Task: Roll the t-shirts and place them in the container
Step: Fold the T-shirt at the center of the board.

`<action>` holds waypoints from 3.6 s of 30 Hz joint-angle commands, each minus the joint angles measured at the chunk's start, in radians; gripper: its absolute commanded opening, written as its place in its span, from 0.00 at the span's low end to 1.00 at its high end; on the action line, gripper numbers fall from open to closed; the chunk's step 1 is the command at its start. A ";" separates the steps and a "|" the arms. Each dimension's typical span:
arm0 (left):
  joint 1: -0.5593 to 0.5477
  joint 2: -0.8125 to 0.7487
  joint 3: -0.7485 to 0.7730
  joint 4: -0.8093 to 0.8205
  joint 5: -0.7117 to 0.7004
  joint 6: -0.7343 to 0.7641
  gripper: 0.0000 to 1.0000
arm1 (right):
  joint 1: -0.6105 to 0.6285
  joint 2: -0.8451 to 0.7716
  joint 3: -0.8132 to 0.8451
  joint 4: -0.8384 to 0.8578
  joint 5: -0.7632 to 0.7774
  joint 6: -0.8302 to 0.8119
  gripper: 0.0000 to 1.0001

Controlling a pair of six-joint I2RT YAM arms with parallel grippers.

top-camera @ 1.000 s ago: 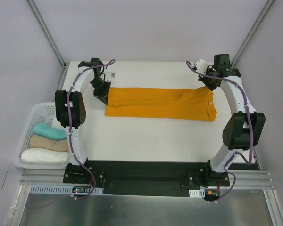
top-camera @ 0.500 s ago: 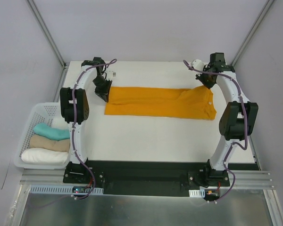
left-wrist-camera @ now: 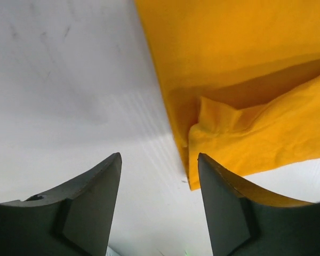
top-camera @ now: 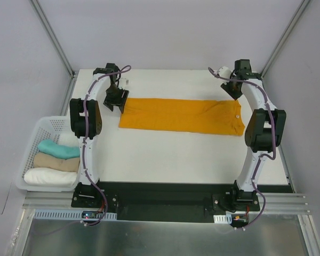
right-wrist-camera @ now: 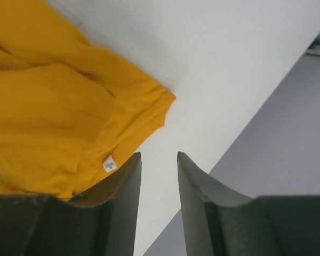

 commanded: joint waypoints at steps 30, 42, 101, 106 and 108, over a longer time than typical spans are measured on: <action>-0.017 -0.085 -0.229 -0.035 0.156 -0.028 0.56 | -0.219 -0.026 -0.191 -0.512 -0.320 0.041 0.44; -0.022 -0.037 -0.218 -0.039 0.133 0.000 0.24 | -0.247 0.086 -0.136 -0.526 -0.321 0.009 0.24; -0.068 -0.067 -0.164 -0.118 0.271 0.443 0.26 | -0.121 -0.073 0.137 -0.673 -0.427 0.107 0.44; -0.066 -0.074 -0.132 -0.130 0.240 0.397 0.00 | -0.059 -0.039 0.132 -0.583 -0.348 0.149 0.44; -0.063 -0.091 -0.133 -0.128 0.217 0.352 0.00 | -0.022 -0.029 0.132 -0.512 -0.318 0.162 0.44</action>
